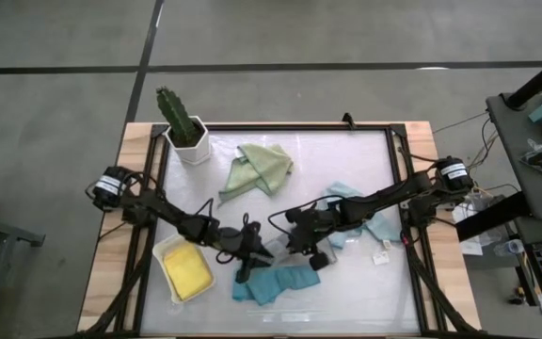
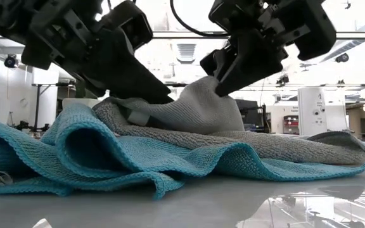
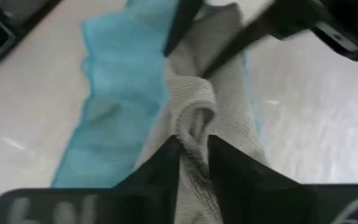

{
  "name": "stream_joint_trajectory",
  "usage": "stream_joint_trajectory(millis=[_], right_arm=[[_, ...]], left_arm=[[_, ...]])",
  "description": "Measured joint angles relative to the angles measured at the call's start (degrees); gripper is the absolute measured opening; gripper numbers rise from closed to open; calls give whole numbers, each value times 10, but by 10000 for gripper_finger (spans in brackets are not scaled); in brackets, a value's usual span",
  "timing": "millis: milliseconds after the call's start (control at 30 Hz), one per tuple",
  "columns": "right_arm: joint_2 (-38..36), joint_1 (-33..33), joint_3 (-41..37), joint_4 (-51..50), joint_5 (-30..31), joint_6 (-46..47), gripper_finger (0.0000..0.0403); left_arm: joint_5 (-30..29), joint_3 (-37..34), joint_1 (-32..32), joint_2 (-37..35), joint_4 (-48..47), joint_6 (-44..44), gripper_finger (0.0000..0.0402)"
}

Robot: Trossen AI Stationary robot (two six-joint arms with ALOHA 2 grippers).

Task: Fold microfiber towels
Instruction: Fold the gray microfiber towel

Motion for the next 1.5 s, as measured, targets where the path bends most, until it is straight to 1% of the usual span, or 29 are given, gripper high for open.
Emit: stream_joint_trajectory(millis=[100,200,300,367,500,633,733,900,967,1033,1100,1200,1367,1500], right_arm=[[0,0,0,19,5,-2,118],[-1,6,0,26,6,-3,141],[-5,16,0,24,2,-3,152],[-5,22,0,22,-11,-4,154],[-3,33,-1,20,-26,-4,143],[-5,39,-1,5,-26,-4,122],[-23,37,-2,-13,-20,-5,107],[-80,37,-19,-5,32,-29,85],[-103,37,-35,9,40,-36,79],[-127,36,-57,42,45,-45,74],[-148,36,-88,94,56,-54,70],[-169,36,-141,175,60,-64,68],[-180,32,-204,282,63,-59,68],[-176,32,-228,311,66,-49,68]], left_arm=[[-1,6,-4,0,0,0,76],[-1,14,-6,0,0,1,45],[3,23,-8,0,1,1,20],[5,24,-9,0,0,7,8],[7,24,-10,0,0,16,1],[7,24,-10,0,0,16,1],[3,27,-9,-5,-1,16,1],[-3,55,-5,-8,-8,17,2],[-8,75,-5,-8,-41,17,10],[-23,98,-5,-8,-96,17,26],[-36,125,-2,-4,-157,16,50],[-47,161,3,10,-220,2,91],[-47,195,15,48,-253,-11,151],[-47,203,29,64,-260,-45,176]])
